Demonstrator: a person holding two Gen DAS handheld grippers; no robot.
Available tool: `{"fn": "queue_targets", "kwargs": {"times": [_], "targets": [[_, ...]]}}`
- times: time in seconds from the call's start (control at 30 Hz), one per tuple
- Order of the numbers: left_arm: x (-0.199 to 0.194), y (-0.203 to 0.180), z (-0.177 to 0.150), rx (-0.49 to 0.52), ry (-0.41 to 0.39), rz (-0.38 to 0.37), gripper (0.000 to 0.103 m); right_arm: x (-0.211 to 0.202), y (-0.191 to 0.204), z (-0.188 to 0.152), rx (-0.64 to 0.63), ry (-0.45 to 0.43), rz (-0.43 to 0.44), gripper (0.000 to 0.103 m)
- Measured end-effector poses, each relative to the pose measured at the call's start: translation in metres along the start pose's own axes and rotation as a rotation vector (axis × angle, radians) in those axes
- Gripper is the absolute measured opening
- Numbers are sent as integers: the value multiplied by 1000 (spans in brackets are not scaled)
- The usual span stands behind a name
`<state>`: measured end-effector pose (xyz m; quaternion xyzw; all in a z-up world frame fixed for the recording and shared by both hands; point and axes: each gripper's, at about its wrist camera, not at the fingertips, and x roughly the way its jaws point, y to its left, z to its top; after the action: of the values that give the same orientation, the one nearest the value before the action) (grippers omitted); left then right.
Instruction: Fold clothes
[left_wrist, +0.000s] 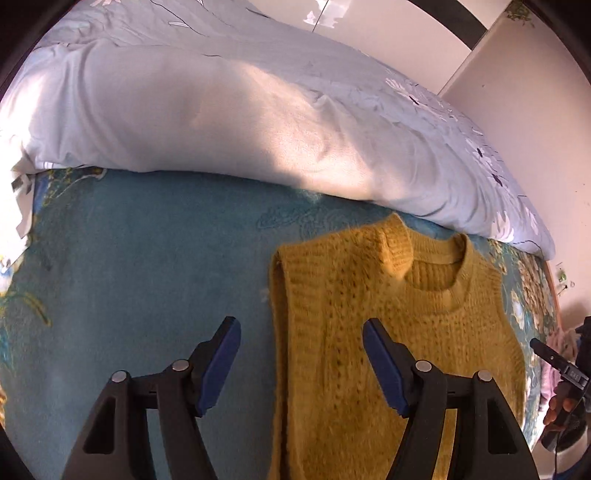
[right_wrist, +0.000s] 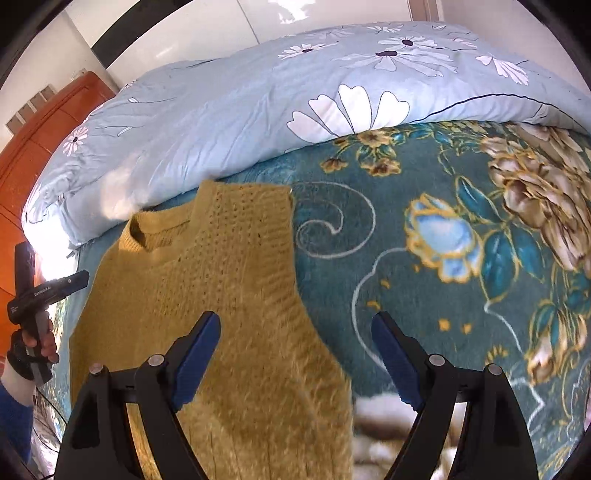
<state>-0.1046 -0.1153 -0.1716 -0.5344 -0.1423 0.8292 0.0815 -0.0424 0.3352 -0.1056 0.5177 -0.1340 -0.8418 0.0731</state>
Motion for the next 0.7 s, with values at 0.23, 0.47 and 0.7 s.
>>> {"fn": "queue_targets", "kwargs": {"times": [0.23,0.47,0.7], "targets": [[44,-5,31,-36,65,28,72,65,-13,49,40,41,49,85],[59,-16,40,-39,82,33,72,87,-4,85,6,28,122,83],[51,-12,35,-66,57,59,41,99,12,91,1,48,171,27]]}}
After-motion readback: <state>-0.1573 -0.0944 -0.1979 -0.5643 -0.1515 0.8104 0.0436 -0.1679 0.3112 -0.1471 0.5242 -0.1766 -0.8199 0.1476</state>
